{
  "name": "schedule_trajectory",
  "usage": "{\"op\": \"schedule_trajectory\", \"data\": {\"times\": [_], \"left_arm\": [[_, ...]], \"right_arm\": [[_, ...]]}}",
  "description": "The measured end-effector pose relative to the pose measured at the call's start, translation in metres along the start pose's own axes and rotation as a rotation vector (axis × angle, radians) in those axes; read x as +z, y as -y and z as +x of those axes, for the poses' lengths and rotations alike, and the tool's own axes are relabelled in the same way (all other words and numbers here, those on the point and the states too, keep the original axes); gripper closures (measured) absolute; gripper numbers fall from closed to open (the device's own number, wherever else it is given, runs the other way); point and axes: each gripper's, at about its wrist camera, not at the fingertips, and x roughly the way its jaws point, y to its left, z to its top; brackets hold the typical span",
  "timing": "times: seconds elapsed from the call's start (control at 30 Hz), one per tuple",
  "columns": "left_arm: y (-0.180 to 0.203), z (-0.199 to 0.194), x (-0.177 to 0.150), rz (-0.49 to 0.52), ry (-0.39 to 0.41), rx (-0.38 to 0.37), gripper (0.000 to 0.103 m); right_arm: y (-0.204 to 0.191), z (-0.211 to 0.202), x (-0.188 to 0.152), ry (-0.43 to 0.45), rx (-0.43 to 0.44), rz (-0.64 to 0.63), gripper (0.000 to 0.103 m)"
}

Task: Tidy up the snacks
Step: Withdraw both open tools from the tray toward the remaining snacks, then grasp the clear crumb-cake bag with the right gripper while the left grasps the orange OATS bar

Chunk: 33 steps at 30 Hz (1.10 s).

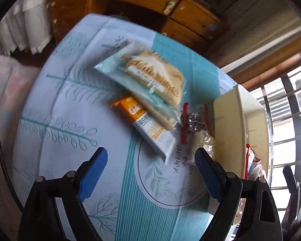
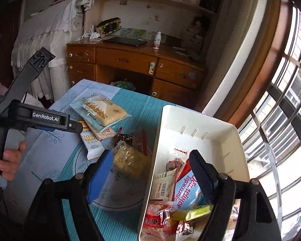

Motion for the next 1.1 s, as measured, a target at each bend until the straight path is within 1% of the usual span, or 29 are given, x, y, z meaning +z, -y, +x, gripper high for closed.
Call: {"op": "schedule_trajectory", "data": {"times": [0.1, 0.2, 0.33, 0.43, 0.5, 0.6, 0.63, 0.77, 0.8, 0.93, 0.97, 1.07, 1.1], "left_arm": [[-0.01, 0.01, 0.001, -0.058, -0.031, 0.015, 0.015], [-0.016, 0.021, 0.002, -0.11, -0.063, 0.009, 0.015], [-0.018, 0.034, 0.003, -0.149, -0.098, -0.009, 0.016], [-0.018, 0.042, 0.006, -0.171, -0.115, -0.012, 0.018], [-0.017, 0.048, 0.009, -0.191, -0.129, -0.016, 0.022], [-0.013, 0.057, 0.012, -0.21, -0.15, -0.017, 0.024], [-0.012, 0.059, 0.013, -0.214, -0.154, -0.018, 0.027], [-0.006, 0.069, 0.017, -0.231, -0.172, -0.021, 0.033], [-0.006, 0.07, 0.019, -0.233, -0.175, -0.025, 0.036], [0.001, 0.079, 0.022, -0.232, -0.187, -0.02, 0.041], [0.002, 0.081, 0.023, -0.232, -0.19, -0.02, 0.044], [0.006, 0.084, 0.025, -0.23, -0.186, -0.007, 0.047], [0.008, 0.085, 0.026, -0.223, -0.186, -0.006, 0.05]], "right_arm": [[-0.015, 0.01, 0.004, -0.016, -0.007, -0.101, 0.024], [-0.027, 0.021, 0.008, -0.04, -0.004, -0.184, 0.024], [-0.043, 0.039, 0.01, -0.083, 0.014, -0.301, 0.024], [-0.055, 0.052, 0.009, -0.125, 0.023, -0.392, 0.024], [-0.061, 0.06, 0.007, -0.148, 0.032, -0.442, 0.024], [-0.067, 0.072, 0.004, -0.177, 0.049, -0.495, 0.024], [-0.069, 0.076, 0.004, -0.188, 0.052, -0.51, 0.024], [-0.076, 0.091, 0.001, -0.216, 0.043, -0.59, 0.024], [-0.077, 0.095, 0.001, -0.225, 0.045, -0.608, 0.024], [-0.08, 0.108, -0.004, -0.269, 0.066, -0.679, 0.024], [-0.08, 0.11, -0.005, -0.279, 0.068, -0.697, 0.024], [-0.083, 0.117, -0.008, -0.287, 0.054, -0.735, 0.024], [-0.083, 0.119, -0.009, -0.291, 0.061, -0.739, 0.024]]}}
